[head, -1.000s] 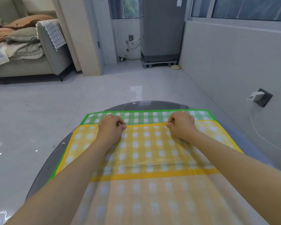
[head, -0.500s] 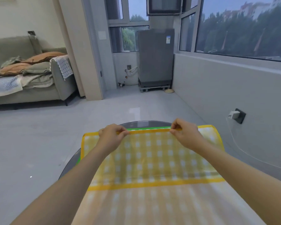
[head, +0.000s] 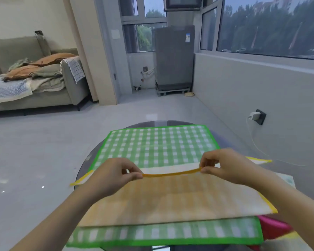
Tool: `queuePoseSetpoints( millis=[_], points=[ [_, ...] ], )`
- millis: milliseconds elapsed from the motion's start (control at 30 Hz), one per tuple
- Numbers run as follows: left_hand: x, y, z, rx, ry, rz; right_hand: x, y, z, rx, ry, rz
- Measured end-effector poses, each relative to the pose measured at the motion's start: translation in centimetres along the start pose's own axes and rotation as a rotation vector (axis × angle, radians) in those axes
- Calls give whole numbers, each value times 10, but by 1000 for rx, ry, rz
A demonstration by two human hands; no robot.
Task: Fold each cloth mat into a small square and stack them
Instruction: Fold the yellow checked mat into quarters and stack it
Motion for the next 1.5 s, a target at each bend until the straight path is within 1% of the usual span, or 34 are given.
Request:
queuePoseSetpoints(
  millis=[200,333,400,533,667,833,933,1033,1167,1233,1300,1400,1500],
  points=[
    [44,21,-35,-31,110,-23,46,-7,-30,-29,154,6],
    [64,30,-40,-27,212,98,63,-11,-33,-50,205,5],
    [68,32,-41,-17,239,120,69,-13,-34,-62,222,-6],
    [72,37,-43,-20,267,73,79,-19,-35,-68,259,-25],
    [71,37,-42,-3,286,77,83,-20,-35,-64,268,-35],
    [74,28,-37,31,314,211,85,-16,-31,-59,278,-70],
    [77,21,-29,53,290,308,85,-12,-27,-53,308,-101],
    [82,11,-17,96,208,315,82,-5,-19,-55,286,-99],
    [93,-3,6,217,41,281,83,2,3,-50,188,-107],
    [104,-5,19,238,15,312,86,4,15,-45,144,-120],
    [116,-2,30,206,35,345,91,6,26,-57,98,-138],
    [132,5,38,143,111,353,99,8,39,-87,32,-213],
    [145,13,39,120,196,366,115,-2,43,-19,74,-227]
  ],
)
Point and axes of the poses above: each hand's wrist, its own z-axis towards the middle knuckle, its own x-axis out of the palm, y = z × x, the point moved 6 cm from there along z, towards the middle knuckle, and after that the axes turned 2 degrees about -z, right-handed, at the moved point
